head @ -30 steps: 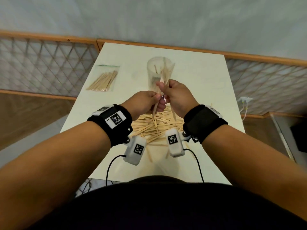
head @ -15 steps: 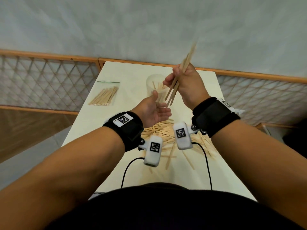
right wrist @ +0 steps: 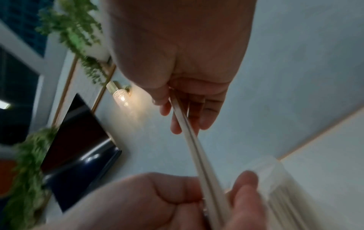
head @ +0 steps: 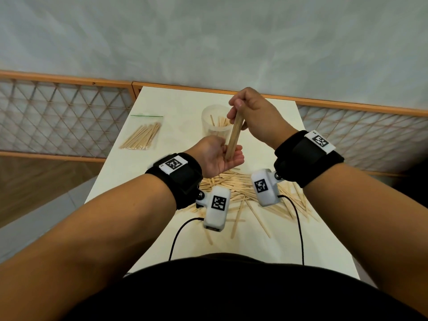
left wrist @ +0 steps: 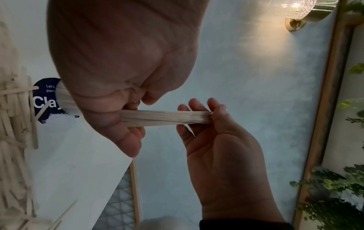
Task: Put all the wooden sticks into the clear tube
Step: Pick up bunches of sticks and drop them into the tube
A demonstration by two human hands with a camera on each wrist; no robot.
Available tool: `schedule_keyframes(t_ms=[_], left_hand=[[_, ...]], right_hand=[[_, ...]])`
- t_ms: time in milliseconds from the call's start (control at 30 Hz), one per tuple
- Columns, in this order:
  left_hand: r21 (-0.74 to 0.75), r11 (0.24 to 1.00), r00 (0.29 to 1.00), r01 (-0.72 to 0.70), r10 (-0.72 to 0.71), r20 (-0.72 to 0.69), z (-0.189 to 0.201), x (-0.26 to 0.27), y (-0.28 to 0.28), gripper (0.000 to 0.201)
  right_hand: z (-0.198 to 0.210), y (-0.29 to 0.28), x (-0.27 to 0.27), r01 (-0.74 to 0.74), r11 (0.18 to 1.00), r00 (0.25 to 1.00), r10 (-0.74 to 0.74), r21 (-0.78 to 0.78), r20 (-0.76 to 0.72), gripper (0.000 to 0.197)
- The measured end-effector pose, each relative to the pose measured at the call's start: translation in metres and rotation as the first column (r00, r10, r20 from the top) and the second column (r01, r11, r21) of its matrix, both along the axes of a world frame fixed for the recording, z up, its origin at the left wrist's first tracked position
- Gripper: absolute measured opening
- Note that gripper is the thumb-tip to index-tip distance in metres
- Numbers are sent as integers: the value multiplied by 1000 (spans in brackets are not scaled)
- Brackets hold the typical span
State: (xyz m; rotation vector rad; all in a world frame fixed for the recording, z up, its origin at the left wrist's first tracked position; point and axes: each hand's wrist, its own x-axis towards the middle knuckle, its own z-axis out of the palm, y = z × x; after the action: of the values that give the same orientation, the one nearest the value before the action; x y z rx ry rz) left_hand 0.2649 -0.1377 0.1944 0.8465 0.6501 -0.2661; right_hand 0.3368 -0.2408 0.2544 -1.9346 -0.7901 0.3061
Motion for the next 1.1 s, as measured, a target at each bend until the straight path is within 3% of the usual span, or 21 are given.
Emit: schedule_keyframes(t_ms=[133, 267, 333, 467, 600, 700, 800, 967, 1100], left_hand=[[155, 976, 983, 156, -169, 73, 1, -2, 4, 54], [391, 896, 927, 211, -311, 211, -5, -1, 10, 42], [473, 857, 899, 206, -357, 254, -7, 1, 14, 30], [619, 759, 886, 201, -410, 215, -9, 8, 32, 26], [661, 714, 878, 232, -446, 174, -17, 16, 58, 27], [672, 694, 868, 257, -472, 155, -20, 26, 69, 27], [690, 687, 886, 226, -439, 148, -20, 37, 78, 28], [748, 663, 982, 28, -159, 104, -31, 45, 113, 37], [797, 596, 993, 99, -113, -39, -57, 27, 148, 37]], right_hand=[[3, 2, 9, -35, 972, 991, 64, -231, 120, 7], [7, 9, 19, 7, 978, 998, 6, -208, 61, 14], [6, 14, 23, 18, 978, 1000, -13, -206, 26, 8], [6, 25, 36, -6, 976, 1000, 8, -218, 7, 5], [18, 28, 62, -70, 984, 986, 44, -165, -158, 9], [20, 39, 75, -81, 968, 988, 47, -238, -144, 9], [20, 55, 85, -48, 945, 998, 32, -324, -52, 8], [22, 82, 112, 120, 924, 980, -53, -363, 190, 9], [-5, 105, 118, 165, 850, 918, 53, -499, 393, 17]])
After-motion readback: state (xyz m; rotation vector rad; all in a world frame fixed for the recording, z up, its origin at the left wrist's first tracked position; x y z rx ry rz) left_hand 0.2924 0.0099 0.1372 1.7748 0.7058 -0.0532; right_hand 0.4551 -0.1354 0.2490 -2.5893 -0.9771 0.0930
